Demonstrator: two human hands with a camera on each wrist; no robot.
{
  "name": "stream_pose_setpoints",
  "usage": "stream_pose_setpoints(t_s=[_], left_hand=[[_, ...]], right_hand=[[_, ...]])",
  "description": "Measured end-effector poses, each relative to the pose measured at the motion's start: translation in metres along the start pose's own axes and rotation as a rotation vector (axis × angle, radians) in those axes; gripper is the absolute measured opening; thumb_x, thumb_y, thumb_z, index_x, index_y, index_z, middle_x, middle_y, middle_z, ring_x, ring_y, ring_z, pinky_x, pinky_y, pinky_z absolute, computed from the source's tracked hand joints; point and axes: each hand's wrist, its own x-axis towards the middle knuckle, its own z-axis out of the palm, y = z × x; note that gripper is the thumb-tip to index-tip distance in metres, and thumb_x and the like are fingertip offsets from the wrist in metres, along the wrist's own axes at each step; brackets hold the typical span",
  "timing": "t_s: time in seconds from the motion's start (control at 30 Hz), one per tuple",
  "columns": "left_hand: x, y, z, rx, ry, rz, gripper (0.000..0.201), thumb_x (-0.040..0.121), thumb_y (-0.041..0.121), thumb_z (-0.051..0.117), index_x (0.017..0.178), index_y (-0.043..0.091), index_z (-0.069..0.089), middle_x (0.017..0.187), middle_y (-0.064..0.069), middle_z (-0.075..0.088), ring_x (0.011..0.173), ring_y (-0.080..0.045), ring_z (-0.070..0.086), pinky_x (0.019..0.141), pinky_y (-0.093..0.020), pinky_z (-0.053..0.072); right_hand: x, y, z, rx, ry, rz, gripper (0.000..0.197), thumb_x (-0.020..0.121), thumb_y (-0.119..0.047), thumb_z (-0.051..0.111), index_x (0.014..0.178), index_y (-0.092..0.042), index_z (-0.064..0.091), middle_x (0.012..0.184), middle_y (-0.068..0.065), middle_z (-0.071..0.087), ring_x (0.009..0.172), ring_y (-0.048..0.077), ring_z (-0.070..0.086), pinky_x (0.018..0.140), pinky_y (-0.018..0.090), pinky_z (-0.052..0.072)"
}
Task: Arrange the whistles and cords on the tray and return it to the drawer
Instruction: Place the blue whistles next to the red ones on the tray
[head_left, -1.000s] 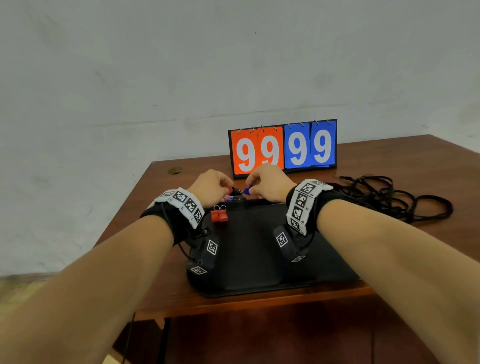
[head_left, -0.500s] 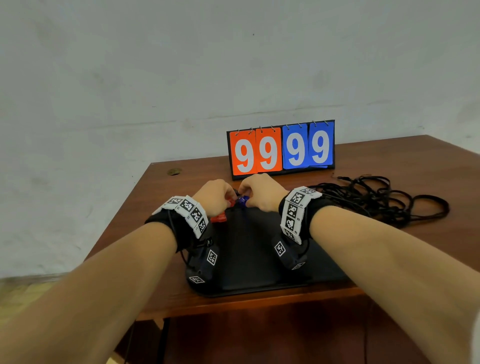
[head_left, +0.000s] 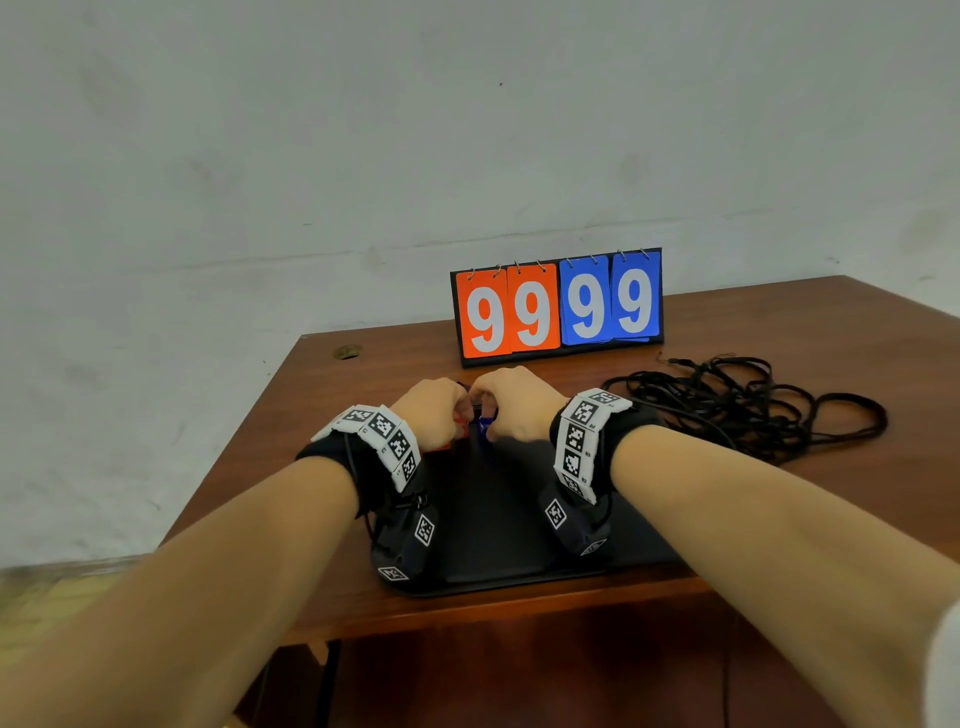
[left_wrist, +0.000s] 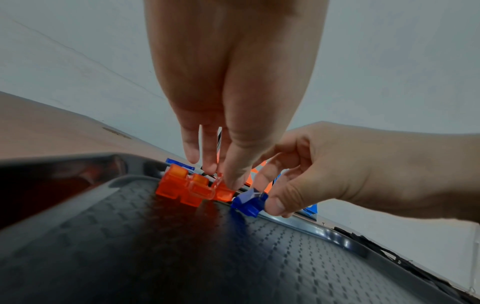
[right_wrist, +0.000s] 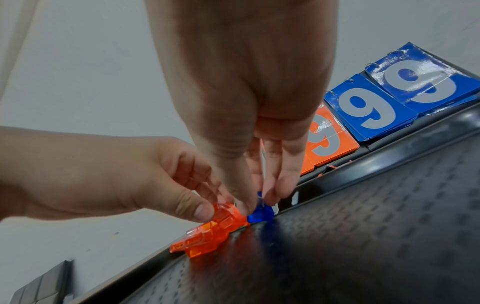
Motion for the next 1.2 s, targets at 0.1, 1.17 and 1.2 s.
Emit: stream_pose_setpoints(t_s=[0.1, 1.17, 1.2], left_hand=[[0.000, 0.004, -0.001, 0.023, -0.014, -0.005, 0.028, 0.090, 0.013, 0.068, 0.118, 0.013, 0.068, 0.116, -0.003, 0.067, 0.105, -0.020, 0.063, 0.090, -0.026, 0.048], [-0.019, -0.036, -0.001, -0.057, -0.058, -0.108, 0.040, 0.085, 0.026, 0.075, 0.123, 0.019, 0.063, 0.124, -0.001, 0.061, 0.103, -0.016, 0.059, 0.094, -0.030, 0.048], [-0.019, -0.036, -0.001, -0.057, -0.056, -0.108, 0.040, 0.085, 0.026, 0.075, 0.123, 0.020, 0.064, 0.124, -0.001, 0.060, 0.105, -0.017, 0.059, 0.095, -0.031, 0.048]], right_hand=[[-0.001, -0.002, 0.001, -0.005, -0.004, 0.000, 0.059, 0.078, -0.015, 0.080, 0.132, -0.015, 0.056, 0.120, 0.003, 0.063, 0.106, 0.020, 0.060, 0.091, 0.031, 0.051], [0.011, -0.017, 0.013, -0.039, -0.099, -0.036, 0.034, 0.086, -0.027, 0.072, 0.119, -0.018, 0.067, 0.116, 0.001, 0.061, 0.094, 0.010, 0.049, 0.080, 0.025, 0.040], [0.011, -0.017, 0.013, -0.039, -0.097, -0.038, 0.033, 0.086, -0.027, 0.072, 0.118, -0.018, 0.068, 0.118, 0.001, 0.061, 0.094, 0.009, 0.049, 0.080, 0.025, 0.039]])
